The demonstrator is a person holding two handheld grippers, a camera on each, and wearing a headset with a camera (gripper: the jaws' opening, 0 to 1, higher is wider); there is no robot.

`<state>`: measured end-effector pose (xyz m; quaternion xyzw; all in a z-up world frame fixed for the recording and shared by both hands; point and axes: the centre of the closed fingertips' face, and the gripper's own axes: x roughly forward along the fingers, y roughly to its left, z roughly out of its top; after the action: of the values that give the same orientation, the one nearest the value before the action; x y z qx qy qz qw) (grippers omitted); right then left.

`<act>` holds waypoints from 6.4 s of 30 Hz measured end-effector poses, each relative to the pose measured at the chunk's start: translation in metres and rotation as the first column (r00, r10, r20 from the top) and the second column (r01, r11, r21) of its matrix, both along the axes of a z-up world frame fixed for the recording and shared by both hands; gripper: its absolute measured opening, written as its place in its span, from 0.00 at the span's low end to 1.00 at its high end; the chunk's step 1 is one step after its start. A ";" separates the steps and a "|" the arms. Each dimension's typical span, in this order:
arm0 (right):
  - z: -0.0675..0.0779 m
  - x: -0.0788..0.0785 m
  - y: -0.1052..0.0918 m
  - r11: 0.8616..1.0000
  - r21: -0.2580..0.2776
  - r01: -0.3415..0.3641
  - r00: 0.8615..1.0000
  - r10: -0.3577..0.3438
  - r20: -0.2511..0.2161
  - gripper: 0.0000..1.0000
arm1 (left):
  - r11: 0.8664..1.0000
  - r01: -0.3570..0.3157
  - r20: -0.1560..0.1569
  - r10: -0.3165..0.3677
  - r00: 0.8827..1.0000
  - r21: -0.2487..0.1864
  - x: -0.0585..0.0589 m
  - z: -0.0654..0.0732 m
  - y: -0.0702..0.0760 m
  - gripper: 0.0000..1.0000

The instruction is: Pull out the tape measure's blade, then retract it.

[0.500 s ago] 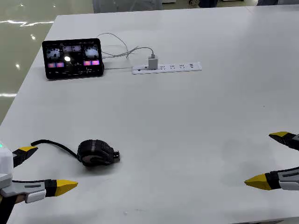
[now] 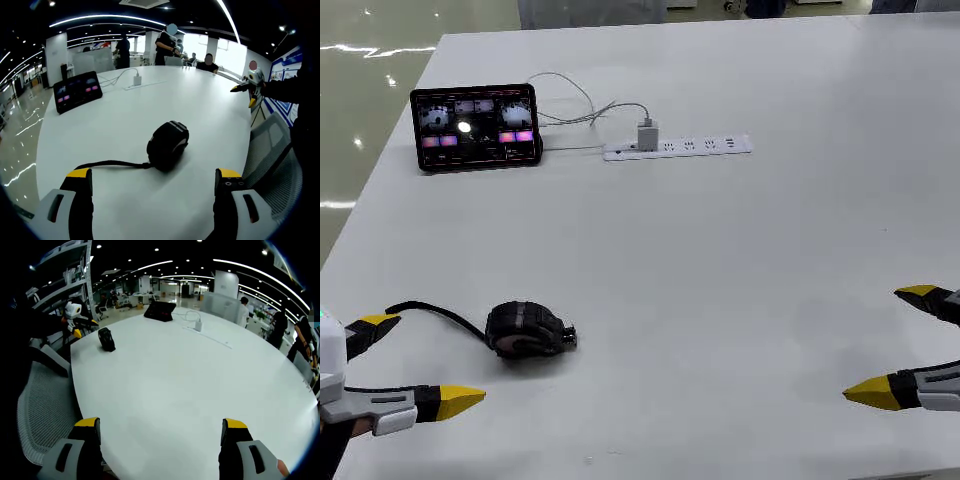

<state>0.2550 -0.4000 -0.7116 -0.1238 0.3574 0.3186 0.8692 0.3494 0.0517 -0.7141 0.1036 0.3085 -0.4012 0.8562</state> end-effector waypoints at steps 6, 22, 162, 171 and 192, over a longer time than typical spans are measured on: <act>0.000 0.002 -0.001 1.000 -0.006 0.002 1.000 -0.002 0.003 0.99 | 1.000 0.005 -0.018 -0.005 1.000 0.005 0.001 -0.002 -0.001 0.99; 0.003 0.013 0.018 0.999 0.009 -0.033 0.999 0.033 0.020 0.99 | 0.997 0.057 0.020 -0.058 0.998 0.050 0.011 0.005 -0.005 0.99; -0.047 0.112 0.324 0.760 -0.007 -0.650 0.757 0.648 0.080 0.35 | 0.613 0.635 -0.193 -0.631 0.751 0.470 0.027 -0.042 -0.094 0.29; -0.061 0.111 0.327 0.761 -0.025 -0.648 0.759 0.649 0.054 0.27 | 0.600 0.644 -0.187 -0.645 0.740 0.475 0.026 -0.043 -0.094 0.29; -0.076 0.112 0.332 0.746 -0.046 -0.665 0.746 0.666 0.010 0.16 | 0.590 0.652 -0.197 -0.651 0.733 0.476 0.026 -0.045 -0.093 0.29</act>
<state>0.3675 -0.0679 -0.7880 -0.2643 0.2850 0.5983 0.7007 0.3759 -0.0415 -0.7596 0.4337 0.3452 -0.5882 0.5889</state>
